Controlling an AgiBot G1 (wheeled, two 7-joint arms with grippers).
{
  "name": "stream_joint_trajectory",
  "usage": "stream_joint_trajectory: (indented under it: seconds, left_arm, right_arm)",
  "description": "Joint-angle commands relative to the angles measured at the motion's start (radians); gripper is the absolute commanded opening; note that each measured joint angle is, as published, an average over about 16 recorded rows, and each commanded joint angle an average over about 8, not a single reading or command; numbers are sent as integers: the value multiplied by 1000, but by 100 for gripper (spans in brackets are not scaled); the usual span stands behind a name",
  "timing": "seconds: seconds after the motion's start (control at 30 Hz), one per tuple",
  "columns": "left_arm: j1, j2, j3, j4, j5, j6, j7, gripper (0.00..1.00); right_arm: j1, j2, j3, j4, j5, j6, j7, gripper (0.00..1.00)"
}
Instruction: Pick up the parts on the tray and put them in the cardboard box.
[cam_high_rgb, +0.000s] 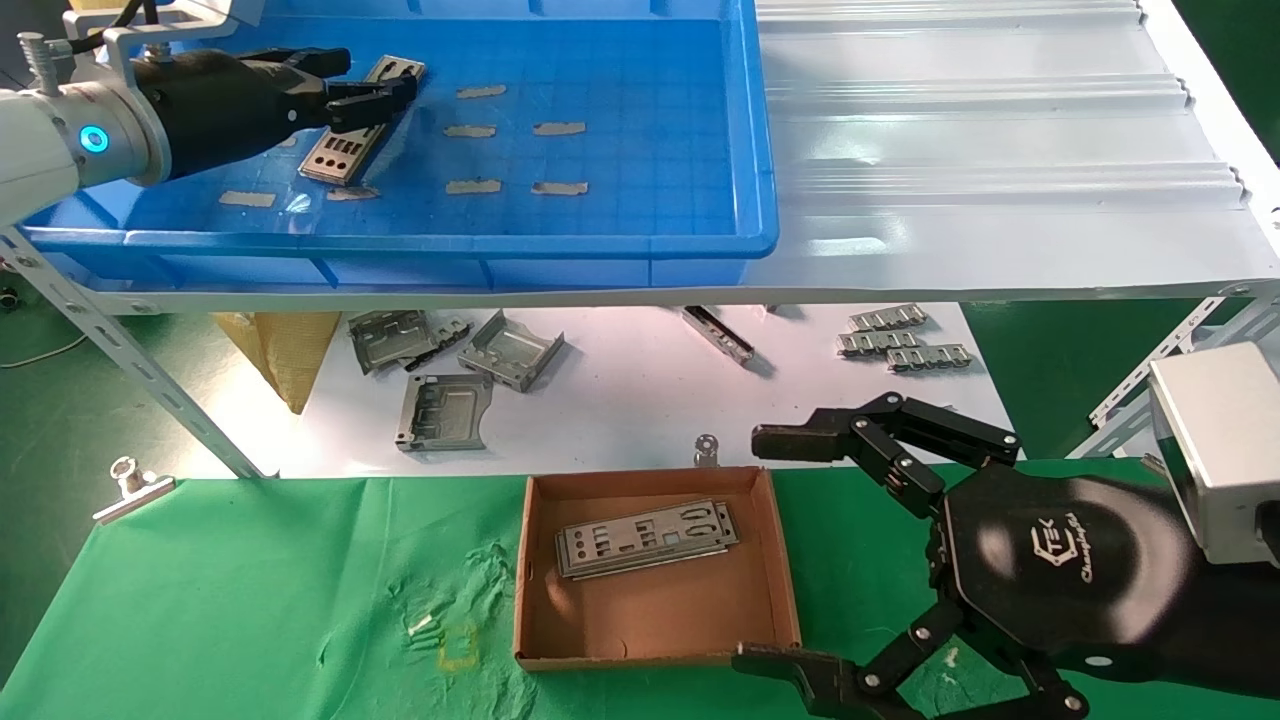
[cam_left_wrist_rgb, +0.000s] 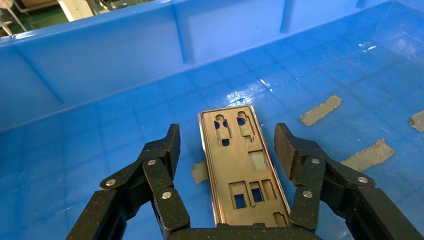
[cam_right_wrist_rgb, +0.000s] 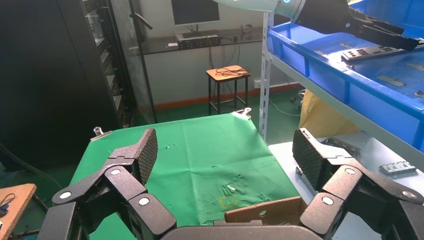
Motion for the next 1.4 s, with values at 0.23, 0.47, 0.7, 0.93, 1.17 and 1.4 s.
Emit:
stream_joint_trajectory:
  seconds: [0.23,0.47,0.7,0.93,1.17,1.4]
  left_arm:
    - [3,2,-4,4,-5,-6,-12,0]
    - [5,4,-2,7,-3,-7,-22,0]
    - [7,5,0,4,0,-2,-28,0]
    - [8,2,1,-4,2,16,-23,64]
    - [10,-7,1,-24,2,36,11,100]
    - [11,-16,1,-43,2,58,64,100]
  right_arm:
    - [0,0,0,0,0,0,0,100]
    - [0,0,0,0,0,0,0,100]
    - [0,0,0,0,0,0,0,100]
    - [0,0,-1,0,0,0,0,100]
    - [0,0,-1,0,0,0,0,100]
    - [0,0,-1,0,1,0,0,100]
